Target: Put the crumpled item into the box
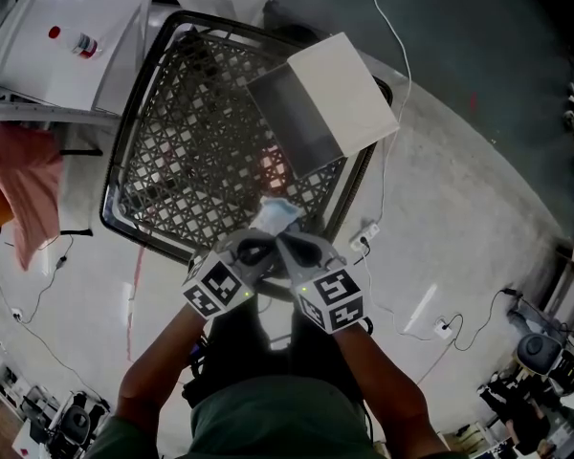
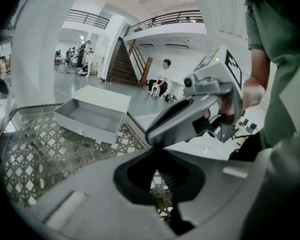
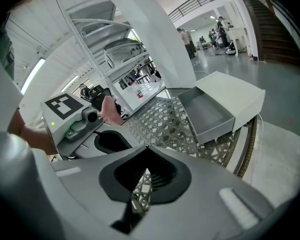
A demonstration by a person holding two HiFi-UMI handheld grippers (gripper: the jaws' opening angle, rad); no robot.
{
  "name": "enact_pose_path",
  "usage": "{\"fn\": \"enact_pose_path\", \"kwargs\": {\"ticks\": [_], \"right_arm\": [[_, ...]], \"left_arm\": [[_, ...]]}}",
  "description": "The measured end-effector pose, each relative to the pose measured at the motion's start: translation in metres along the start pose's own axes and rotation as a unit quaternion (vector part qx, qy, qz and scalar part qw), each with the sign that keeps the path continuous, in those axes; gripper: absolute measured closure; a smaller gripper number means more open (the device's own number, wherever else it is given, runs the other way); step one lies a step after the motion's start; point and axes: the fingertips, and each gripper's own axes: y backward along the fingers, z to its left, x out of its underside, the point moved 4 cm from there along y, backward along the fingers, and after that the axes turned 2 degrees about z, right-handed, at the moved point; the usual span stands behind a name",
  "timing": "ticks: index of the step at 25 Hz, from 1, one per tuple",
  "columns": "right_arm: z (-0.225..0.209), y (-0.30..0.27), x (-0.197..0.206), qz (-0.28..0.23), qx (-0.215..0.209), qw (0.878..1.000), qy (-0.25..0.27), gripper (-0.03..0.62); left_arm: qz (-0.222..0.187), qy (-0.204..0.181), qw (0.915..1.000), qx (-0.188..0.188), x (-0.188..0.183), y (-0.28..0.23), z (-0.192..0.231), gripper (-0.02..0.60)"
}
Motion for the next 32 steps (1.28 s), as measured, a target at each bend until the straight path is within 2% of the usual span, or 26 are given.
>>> {"fn": "enact_pose_path", "kwargs": {"ticks": [11,17,32], "right_arm": [[0.003,0.011,-0.006,-0.012,0.000,1.000,0.004,0.588],[-0.001,0.014,0.000,-0.009,-0.001,1.000,-0.003,0.588],[-0.022,-0.001,0.005,0.002,0.010,1.000,-0.017,0.588]], "left_arm": [[0.000,-0.010,0.9999,-0.006,-0.011,0.004,-0.006,0.578],[0.008,-0.009,0.9999,0.003,-0.010,-0.002,-0.010,0.578],[0.029,-0.012,0.9994,0.018,-0.003,-0.022,0.006,0.578]]}}
